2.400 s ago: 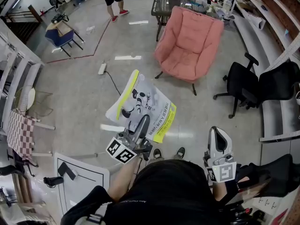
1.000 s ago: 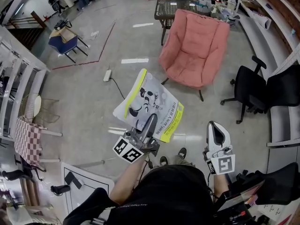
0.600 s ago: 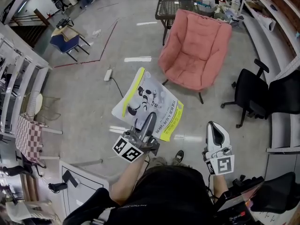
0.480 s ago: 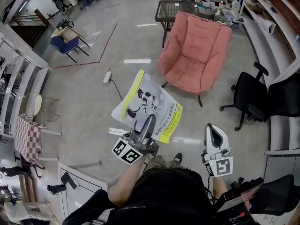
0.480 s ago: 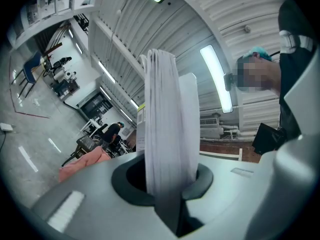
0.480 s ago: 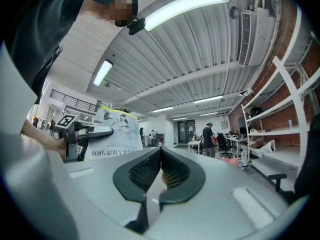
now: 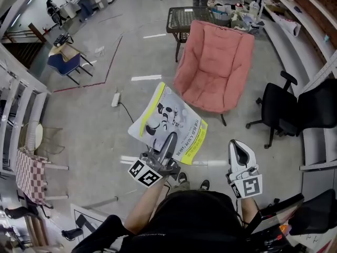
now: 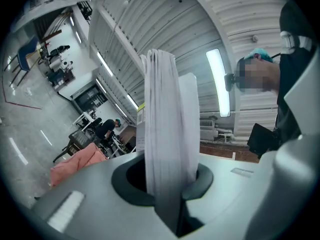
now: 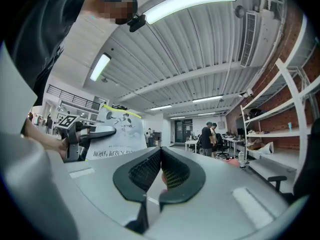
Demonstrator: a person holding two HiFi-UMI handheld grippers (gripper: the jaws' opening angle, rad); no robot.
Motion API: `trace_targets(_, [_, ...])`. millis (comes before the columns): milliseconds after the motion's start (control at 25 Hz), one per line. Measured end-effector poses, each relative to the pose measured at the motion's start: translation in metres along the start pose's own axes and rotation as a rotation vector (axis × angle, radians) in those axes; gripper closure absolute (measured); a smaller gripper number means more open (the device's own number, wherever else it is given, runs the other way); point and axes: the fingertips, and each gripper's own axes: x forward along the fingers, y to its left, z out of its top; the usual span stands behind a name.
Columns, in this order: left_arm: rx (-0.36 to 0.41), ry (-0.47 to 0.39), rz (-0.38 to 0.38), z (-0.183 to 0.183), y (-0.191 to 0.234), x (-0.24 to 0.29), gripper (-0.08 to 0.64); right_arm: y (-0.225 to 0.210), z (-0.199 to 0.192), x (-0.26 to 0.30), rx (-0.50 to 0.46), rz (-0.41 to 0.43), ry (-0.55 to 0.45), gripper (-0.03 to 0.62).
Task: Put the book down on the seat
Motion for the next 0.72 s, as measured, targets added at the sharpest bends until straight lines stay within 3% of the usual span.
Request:
trace_targets(480, [-0.056,0.036,-0.072,0.029,0.057,0.018,0.494,0.026,-0.001,0.059,-0.020,-0.060,0.014,0.575])
trace_targets(720, [-0.061,0.056,-0.068,0.019,0.069,0.049,0.494,0.001,-0.009,0.077,-0.014,-0.055,0.023,0.573])
